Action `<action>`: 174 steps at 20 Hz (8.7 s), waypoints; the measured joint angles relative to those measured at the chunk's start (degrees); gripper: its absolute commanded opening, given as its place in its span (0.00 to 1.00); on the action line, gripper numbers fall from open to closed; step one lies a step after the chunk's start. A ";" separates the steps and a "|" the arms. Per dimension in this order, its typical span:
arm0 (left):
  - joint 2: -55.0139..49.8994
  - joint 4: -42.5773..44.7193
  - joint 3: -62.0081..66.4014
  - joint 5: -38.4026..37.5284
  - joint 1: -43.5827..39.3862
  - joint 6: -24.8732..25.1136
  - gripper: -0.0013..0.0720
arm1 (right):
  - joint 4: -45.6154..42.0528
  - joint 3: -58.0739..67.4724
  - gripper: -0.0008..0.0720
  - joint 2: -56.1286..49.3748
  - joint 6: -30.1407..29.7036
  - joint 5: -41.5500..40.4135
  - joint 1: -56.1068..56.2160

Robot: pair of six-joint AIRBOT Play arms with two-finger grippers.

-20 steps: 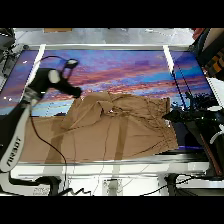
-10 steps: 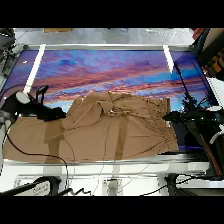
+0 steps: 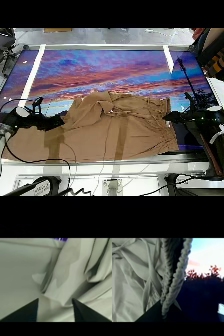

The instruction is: Fold the clothes and pants, and hang the long-sleeved shirts on hangers.

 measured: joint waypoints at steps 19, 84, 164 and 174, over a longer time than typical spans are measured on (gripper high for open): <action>-2.25 -2.01 3.02 2.56 -0.02 2.86 0.78 | 0.00 0.00 0.06 0.00 0.04 0.02 0.00; 5.77 29.38 33.20 18.10 1.55 -4.94 0.03 | 2.40 -0.07 0.06 0.00 0.00 -7.08 0.00; -12.50 10.27 37.05 26.95 14.99 4.74 0.03 | 3.87 -0.07 0.06 0.00 0.22 -12.39 0.00; -13.92 17.75 44.04 25.97 11.91 -8.44 0.03 | 9.90 -0.07 0.06 0.00 2.56 -23.76 -0.02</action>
